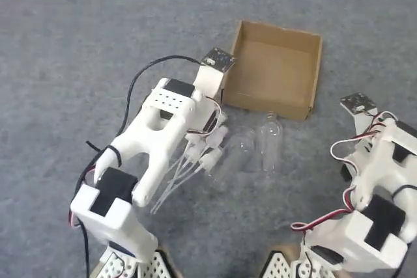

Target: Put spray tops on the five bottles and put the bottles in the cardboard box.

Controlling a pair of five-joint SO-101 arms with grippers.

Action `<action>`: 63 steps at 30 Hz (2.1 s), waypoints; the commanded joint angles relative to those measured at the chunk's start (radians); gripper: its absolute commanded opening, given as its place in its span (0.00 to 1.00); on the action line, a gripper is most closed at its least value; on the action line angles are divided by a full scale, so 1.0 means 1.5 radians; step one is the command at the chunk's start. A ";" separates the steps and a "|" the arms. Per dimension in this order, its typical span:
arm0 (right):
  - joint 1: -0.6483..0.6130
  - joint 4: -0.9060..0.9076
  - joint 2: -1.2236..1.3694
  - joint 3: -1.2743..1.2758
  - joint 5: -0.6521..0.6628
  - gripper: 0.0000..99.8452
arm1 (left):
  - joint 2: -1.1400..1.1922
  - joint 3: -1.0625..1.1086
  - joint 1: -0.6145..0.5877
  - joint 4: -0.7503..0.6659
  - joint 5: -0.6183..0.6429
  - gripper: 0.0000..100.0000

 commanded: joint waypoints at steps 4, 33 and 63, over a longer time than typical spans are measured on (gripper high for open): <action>0.008 -0.010 -0.005 -0.006 0.010 0.13 | -0.013 -0.008 0.001 0.003 0.005 0.07; 0.007 -0.010 -0.004 -0.006 0.012 0.13 | 0.050 0.016 -0.028 -0.042 -0.019 0.02; -0.020 -0.002 -0.016 -0.027 -0.045 0.33 | -0.671 0.309 -0.175 0.028 0.039 0.01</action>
